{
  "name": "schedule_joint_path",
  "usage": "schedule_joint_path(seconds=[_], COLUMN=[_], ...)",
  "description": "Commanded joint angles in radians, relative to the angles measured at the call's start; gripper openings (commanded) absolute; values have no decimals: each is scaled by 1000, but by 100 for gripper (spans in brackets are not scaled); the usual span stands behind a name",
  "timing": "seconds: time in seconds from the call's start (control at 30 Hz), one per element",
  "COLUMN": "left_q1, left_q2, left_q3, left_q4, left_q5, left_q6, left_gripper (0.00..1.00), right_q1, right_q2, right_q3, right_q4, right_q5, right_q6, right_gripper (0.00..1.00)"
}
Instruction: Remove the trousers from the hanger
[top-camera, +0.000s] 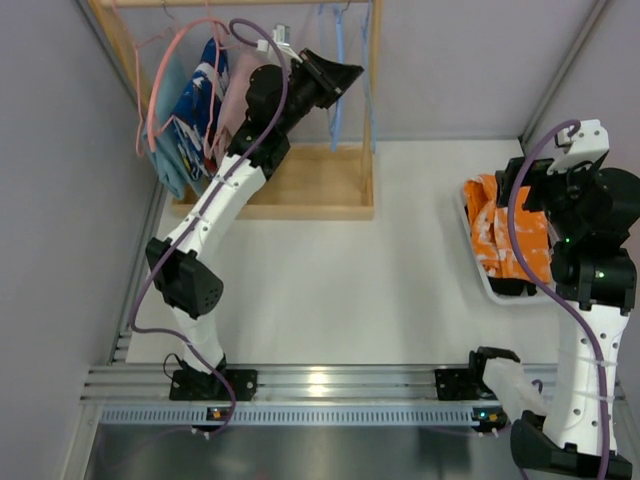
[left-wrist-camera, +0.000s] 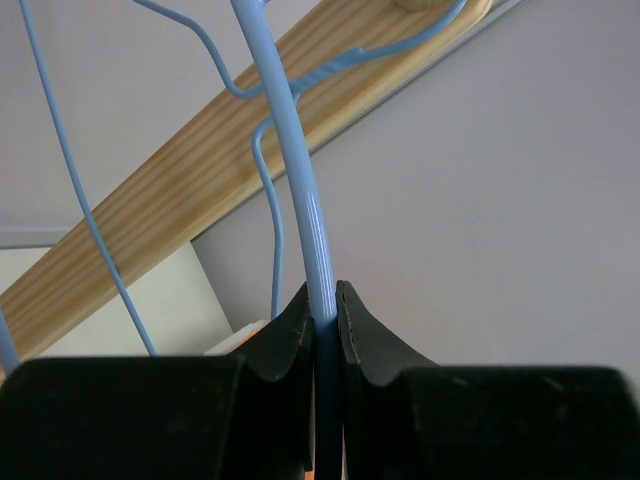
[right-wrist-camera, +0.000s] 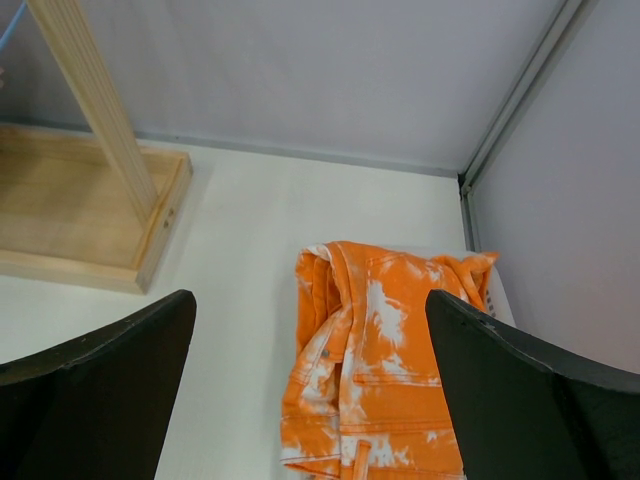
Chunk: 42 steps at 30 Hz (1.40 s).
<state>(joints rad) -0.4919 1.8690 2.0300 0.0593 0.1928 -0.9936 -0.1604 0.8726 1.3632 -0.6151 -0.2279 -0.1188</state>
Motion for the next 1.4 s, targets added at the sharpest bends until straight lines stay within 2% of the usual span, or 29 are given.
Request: schedule_joint_path(seconds=[0.0, 0.27, 0.33, 0.4, 0.53, 0.57, 0.63, 0.83, 1.0, 1.13, 1.23, 1.3, 1.33, 1.37], left_q1=[-4, -5, -7, -5, -4, -2, 1, 3, 7, 27, 47, 56, 56, 59], left_q2=[27, 56, 50, 44, 10, -1, -31, -151, -247, -373, -451, -507, -521, -539], left_q3=[75, 64, 47, 26, -16, -28, -63, -169, -282, -399, -468, -488, -496, -510], left_q4=[86, 97, 99, 109, 119, 122, 120, 119, 96, 86, -1, -54, -160, -195], left_q5=[-6, -10, -4, -1, 14, 17, 23, 30, 25, 36, 59, 80, 95, 96], left_q6=[49, 38, 39, 36, 35, 32, 30, 29, 52, 78, 154, 264, 307, 385], left_gripper=[0, 0, 8, 11, 25, 32, 37, 65, 99, 99, 99, 99, 99, 99], right_q1=[-16, -16, -16, -16, -14, -16, -16, -16, -16, -14, -16, -16, -16, -14], right_q2=[-15, -18, -17, -17, -17, -20, -23, -38, -44, -53, -60, -64, -64, -64], right_q3=[22, 22, 22, 22, 22, 20, 20, 16, 10, -6, -21, -30, -33, -38], right_q4=[5, 3, 3, 5, 6, 6, 8, 9, 14, 18, 28, 29, 29, 29], right_q5=[6, 12, 9, 6, 1, -2, -2, -5, -13, -24, -37, -50, -59, -65], right_q6=[2, -4, -2, 2, 7, 7, 4, 4, 15, 21, 27, 34, 37, 39], right_gripper=[99, 99, 99, 99, 99, 99, 99, 99, 99, 99, 99, 99, 99, 99])
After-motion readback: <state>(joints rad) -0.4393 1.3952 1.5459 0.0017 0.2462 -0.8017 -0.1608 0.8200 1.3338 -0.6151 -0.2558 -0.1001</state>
